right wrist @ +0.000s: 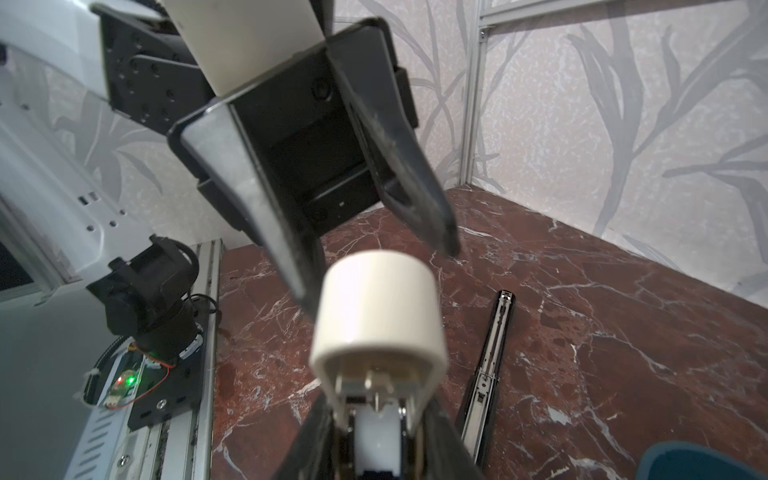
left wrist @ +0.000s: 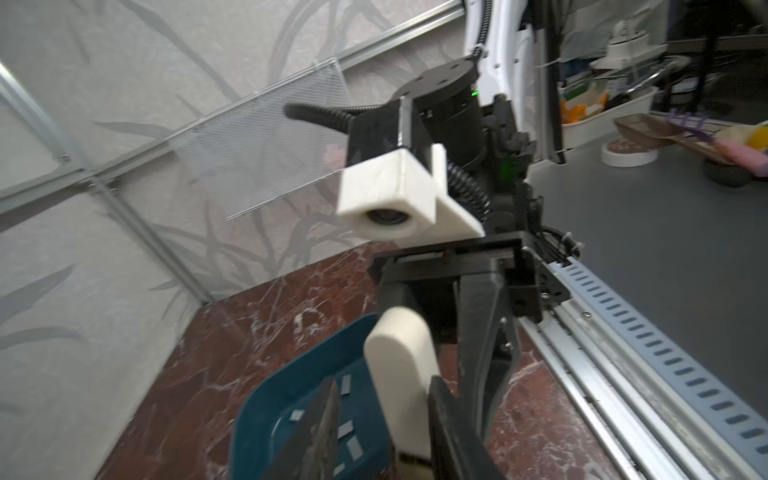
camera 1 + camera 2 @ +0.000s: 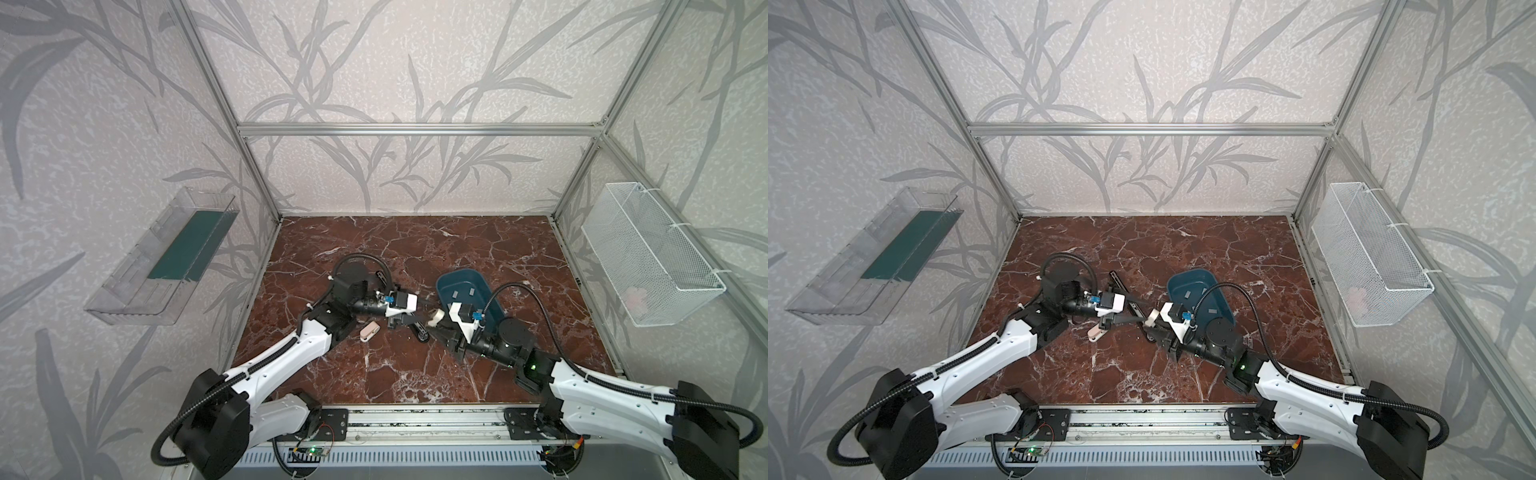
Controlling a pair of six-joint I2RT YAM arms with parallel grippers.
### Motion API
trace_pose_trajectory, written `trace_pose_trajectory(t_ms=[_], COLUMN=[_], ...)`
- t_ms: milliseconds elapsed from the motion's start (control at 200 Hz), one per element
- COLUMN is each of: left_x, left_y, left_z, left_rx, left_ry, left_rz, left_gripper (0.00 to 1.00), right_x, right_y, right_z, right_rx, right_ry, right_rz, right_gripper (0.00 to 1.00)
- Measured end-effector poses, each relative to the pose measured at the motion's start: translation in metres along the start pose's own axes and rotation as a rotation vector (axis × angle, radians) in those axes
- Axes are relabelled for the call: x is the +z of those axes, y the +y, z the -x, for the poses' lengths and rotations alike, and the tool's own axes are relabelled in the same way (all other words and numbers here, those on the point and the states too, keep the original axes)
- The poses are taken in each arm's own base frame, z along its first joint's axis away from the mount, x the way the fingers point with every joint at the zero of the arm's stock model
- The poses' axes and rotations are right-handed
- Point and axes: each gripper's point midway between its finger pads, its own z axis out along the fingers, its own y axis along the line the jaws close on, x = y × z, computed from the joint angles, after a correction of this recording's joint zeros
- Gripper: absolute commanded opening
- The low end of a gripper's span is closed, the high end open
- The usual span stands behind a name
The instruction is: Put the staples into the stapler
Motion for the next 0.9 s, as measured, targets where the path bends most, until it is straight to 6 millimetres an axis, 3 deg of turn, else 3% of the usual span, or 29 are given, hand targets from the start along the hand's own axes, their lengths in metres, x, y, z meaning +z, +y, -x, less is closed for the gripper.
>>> trace_pose_trajectory(t_ms=[155,320,440,590,900], left_x=[-0.053,-0.097,-0.108,-0.11,-0.114], left_y=[0.062,0.092,0.092,0.078,0.073], left_z=[-0.019,-0.049,-0.08,-0.113,-0.125], left_rx=[0.033,0.052,0.047,0.036,0.102], left_ry=[0.075,0.196,0.296,0.398,0.466], left_rz=[0.241,0.389,0.405,0.349,0.326], left_gripper=[0.47,0.5,0.5,0.5,0.51], right_x=[0.014,0.031,0.044,0.056,0.07], right_y=[-0.007,-0.011,-0.01,-0.004,-0.018], right_z=[-0.009,-0.031,-0.047,-0.074,-0.133], right_rx=[0.087,0.141,0.152,0.12,0.093], right_ry=[0.103,0.28,0.402,0.559,0.841], right_rz=[-0.04,-0.076,-0.085,-0.096,-0.183], right_gripper=[0.09,0.09,0.09,0.09,0.09])
